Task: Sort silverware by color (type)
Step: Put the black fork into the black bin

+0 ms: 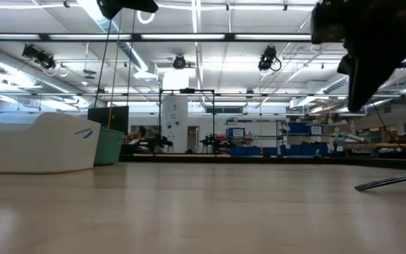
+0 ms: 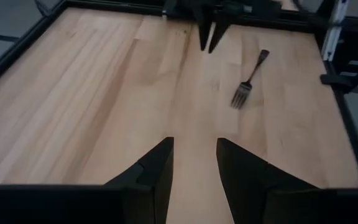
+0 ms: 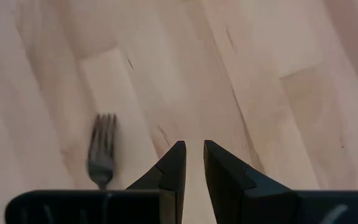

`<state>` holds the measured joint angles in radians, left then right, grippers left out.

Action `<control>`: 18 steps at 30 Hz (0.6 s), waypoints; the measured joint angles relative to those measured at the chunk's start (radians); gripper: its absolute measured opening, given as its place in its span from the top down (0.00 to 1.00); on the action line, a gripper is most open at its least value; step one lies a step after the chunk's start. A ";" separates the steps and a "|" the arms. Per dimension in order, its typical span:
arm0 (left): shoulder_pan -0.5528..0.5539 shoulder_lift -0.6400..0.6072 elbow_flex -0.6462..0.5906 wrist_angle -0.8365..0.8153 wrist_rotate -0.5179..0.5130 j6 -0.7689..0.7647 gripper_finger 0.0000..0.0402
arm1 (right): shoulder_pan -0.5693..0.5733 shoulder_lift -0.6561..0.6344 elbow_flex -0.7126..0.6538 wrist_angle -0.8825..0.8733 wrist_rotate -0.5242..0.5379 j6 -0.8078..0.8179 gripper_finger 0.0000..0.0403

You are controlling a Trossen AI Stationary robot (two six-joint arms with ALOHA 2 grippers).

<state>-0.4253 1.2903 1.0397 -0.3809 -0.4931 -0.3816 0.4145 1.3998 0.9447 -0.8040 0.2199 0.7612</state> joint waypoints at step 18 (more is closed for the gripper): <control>-0.056 0.000 0.000 0.003 0.000 -0.060 0.67 | 0.180 0.231 0.000 -0.022 -0.160 0.134 0.84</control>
<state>-0.4816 1.2900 1.0397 -0.3779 -0.4930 -0.4412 0.5945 1.6310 0.9447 -0.8257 0.0594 0.8948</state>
